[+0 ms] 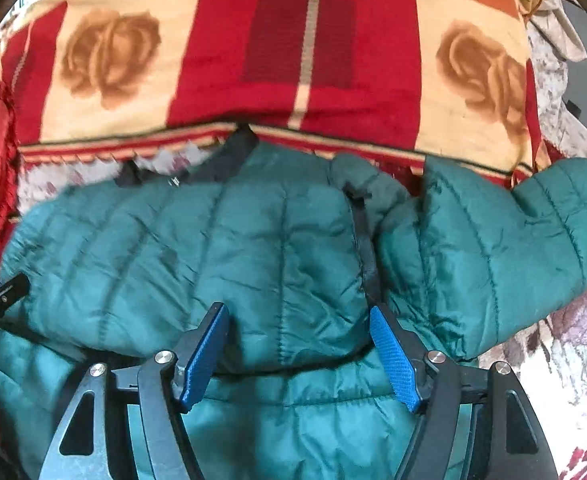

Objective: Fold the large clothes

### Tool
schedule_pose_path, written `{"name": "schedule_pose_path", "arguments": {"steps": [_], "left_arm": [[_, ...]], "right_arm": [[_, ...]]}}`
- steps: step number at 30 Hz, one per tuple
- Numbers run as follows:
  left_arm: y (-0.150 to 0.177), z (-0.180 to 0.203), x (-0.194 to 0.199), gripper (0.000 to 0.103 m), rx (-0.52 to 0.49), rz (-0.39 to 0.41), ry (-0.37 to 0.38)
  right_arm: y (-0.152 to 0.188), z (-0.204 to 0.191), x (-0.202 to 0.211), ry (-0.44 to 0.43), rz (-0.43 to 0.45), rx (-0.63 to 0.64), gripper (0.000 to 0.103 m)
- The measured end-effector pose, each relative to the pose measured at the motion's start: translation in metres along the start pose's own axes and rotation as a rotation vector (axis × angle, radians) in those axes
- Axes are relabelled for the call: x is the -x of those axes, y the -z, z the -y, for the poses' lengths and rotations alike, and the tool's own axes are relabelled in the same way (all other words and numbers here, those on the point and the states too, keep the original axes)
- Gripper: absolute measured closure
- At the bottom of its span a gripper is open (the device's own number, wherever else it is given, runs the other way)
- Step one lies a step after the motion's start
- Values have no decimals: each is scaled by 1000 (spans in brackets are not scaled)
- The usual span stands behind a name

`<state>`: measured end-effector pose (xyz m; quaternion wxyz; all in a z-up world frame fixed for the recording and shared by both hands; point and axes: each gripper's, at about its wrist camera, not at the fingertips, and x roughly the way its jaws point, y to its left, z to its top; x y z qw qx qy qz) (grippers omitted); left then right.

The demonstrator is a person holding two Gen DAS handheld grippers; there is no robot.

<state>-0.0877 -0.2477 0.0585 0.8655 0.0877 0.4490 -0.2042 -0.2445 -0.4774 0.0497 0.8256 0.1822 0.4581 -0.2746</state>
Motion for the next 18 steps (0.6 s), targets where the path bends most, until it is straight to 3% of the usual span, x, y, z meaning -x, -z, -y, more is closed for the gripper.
{"name": "schedule_pose_path", "arguments": {"steps": [5, 10, 12, 18], "left_arm": [[6, 6, -5, 21, -30, 22, -35], [6, 5, -6, 21, -17, 22, -19], [6, 2, -8, 19, -4, 20, -1], [8, -3, -10, 11, 14, 26, 57]], "right_arm": [[3, 6, -9, -20, -24, -16, 30], [2, 18, 20, -72, 18, -47, 30], [3, 30, 40, -93, 50, -65, 26], [4, 70, 77, -5, 120, -65, 23]]}}
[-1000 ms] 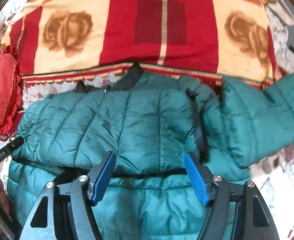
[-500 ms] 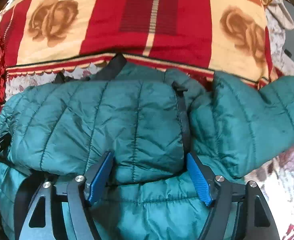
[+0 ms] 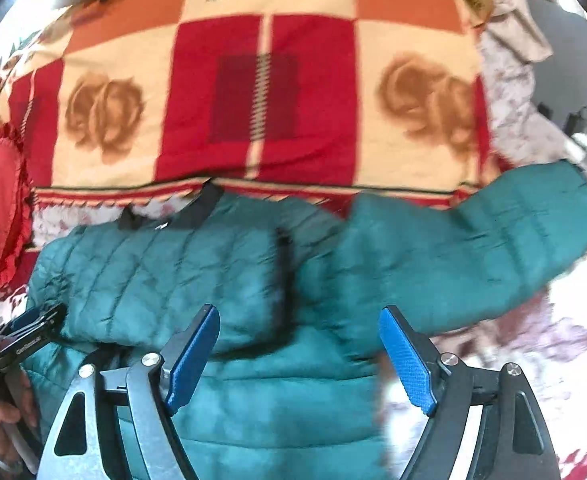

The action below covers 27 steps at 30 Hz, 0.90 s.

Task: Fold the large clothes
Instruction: 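Lift the other sleeve by its cuff with the right gripper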

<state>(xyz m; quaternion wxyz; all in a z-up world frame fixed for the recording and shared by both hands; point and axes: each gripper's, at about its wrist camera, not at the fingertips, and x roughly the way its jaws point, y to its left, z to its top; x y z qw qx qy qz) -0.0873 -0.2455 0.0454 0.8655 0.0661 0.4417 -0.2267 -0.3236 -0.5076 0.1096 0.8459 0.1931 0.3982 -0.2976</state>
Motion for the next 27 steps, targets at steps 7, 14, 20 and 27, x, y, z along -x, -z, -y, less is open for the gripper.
{"name": "schedule_pose_path", "arguments": {"steps": [7, 14, 20, 27], "left_arm": [[2, -9, 1, 10, 45, 15, 69], [2, -8, 0, 4, 46, 8, 94], [4, -17, 2, 4, 92, 25, 154], [3, -14, 1, 3, 88, 21, 145]], "right_arm": [[5, 79, 12, 153, 32, -82, 22], [-3, 165, 14, 256, 71, -201, 17], [-15, 250, 13, 318, 98, -373, 17], [-30, 311, -12, 348, 61, -492, 17]]}}
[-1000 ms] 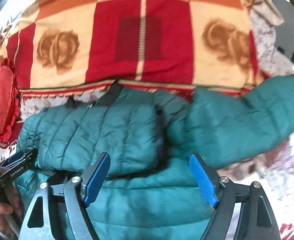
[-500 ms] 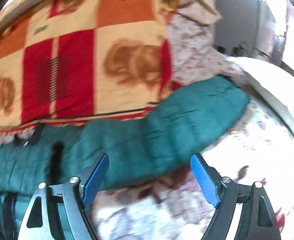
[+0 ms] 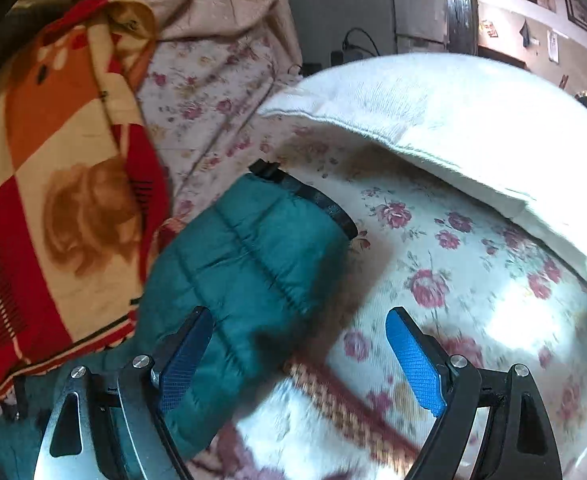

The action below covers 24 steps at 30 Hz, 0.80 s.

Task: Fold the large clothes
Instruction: 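Lift the other sleeve by its cuff with the right gripper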

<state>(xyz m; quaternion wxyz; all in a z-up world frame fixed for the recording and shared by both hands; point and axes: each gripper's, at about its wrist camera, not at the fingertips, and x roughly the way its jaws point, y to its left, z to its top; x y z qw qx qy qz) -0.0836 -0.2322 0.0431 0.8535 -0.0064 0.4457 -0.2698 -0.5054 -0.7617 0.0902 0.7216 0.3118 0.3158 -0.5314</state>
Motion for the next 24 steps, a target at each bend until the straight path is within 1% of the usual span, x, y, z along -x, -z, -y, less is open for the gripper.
{"name": "schedule_pose_path", "arguments": {"steps": [5, 9, 11, 13, 14, 15, 16, 17, 18, 19, 20, 21, 22, 24], "left_arm": [[0, 1, -1, 3, -9, -5, -13], [0, 2, -1, 2, -11, -5, -16], [0, 2, -2, 2, -13, -6, -18], [0, 2, -2, 2, -15, -6, -20], [0, 2, -2, 2, -16, -6, -21], [0, 2, -3, 2, -17, -6, -21], [0, 3, -2, 2, -17, -6, -21], [0, 3, -2, 2, -18, -7, -22], [0, 3, -3, 2, -20, -8, -24], [1, 3, -3, 2, -22, -8, -25], [1, 3, -3, 2, -23, -8, -26], [1, 3, -3, 2, -24, -8, -27], [1, 3, -4, 2, -26, -9, -29], [1, 4, -4, 2, -29, -10, -29]], "right_arm": [[-9, -2, -15, -11, 5, -20, 17], [-13, -2, -24, -48, -2, -65, 17], [-15, -4, -29, -41, 5, -71, 17], [-17, -9, -31, -36, 16, -54, 21], [-18, -12, -33, -37, 16, -47, 29], [-19, -15, -33, -34, 21, -35, 40], [-19, -16, -34, -45, 22, -31, 46], [-19, -16, -35, -72, 19, -37, 58], [-19, -14, -35, -88, 13, -52, 67], [-19, -13, -34, -95, 13, -62, 71], [-19, -12, -30, -110, 19, -73, 78], [-19, -13, -25, -133, 28, -80, 83], [-19, -15, -19, -153, 34, -84, 85], [-18, -15, -1, -224, 55, -72, 88]]}}
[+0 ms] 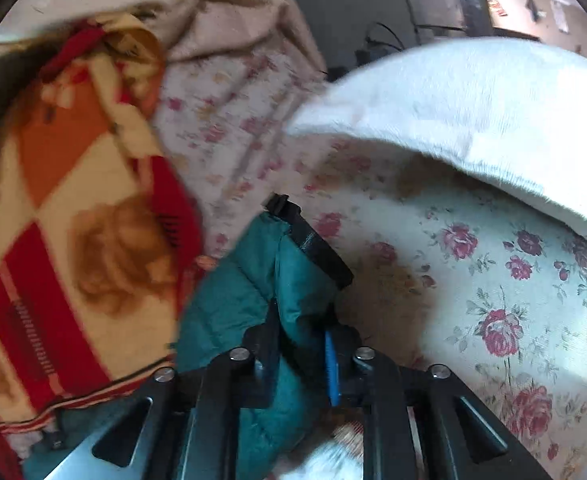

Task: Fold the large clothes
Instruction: 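Lift the other sleeve by its cuff with the right gripper, then carry the held sleeve across the jacket body toward the left gripper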

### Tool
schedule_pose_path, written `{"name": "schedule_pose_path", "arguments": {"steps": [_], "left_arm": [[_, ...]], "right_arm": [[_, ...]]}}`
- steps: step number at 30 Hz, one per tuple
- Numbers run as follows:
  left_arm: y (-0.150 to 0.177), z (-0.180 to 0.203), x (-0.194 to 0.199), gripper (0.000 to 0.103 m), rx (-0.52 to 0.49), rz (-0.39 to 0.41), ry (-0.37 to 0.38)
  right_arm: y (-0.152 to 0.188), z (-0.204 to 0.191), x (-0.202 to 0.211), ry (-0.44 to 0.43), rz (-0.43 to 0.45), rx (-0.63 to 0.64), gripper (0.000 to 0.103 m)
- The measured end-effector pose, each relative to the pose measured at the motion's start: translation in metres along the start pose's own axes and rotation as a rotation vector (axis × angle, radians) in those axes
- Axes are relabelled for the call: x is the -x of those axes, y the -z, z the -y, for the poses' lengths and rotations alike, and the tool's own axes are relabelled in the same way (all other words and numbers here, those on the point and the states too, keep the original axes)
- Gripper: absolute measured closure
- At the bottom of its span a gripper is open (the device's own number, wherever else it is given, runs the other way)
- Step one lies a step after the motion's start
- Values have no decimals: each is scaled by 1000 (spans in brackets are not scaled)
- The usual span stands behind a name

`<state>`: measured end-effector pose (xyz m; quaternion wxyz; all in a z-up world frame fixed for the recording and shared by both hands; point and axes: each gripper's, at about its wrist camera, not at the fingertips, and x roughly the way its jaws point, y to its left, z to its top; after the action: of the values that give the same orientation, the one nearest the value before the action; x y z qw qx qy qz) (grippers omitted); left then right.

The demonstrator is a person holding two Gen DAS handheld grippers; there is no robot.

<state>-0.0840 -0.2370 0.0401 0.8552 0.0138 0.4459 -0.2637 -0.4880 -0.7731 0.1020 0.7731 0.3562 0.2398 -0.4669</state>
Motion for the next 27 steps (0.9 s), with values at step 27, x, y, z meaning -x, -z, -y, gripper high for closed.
{"name": "schedule_pose_path", "arguments": {"steps": [27], "left_arm": [[0, 1, -1, 2, -7, -2, -10]], "right_arm": [[116, -183, 96, -409, -133, 400, 92]]}}
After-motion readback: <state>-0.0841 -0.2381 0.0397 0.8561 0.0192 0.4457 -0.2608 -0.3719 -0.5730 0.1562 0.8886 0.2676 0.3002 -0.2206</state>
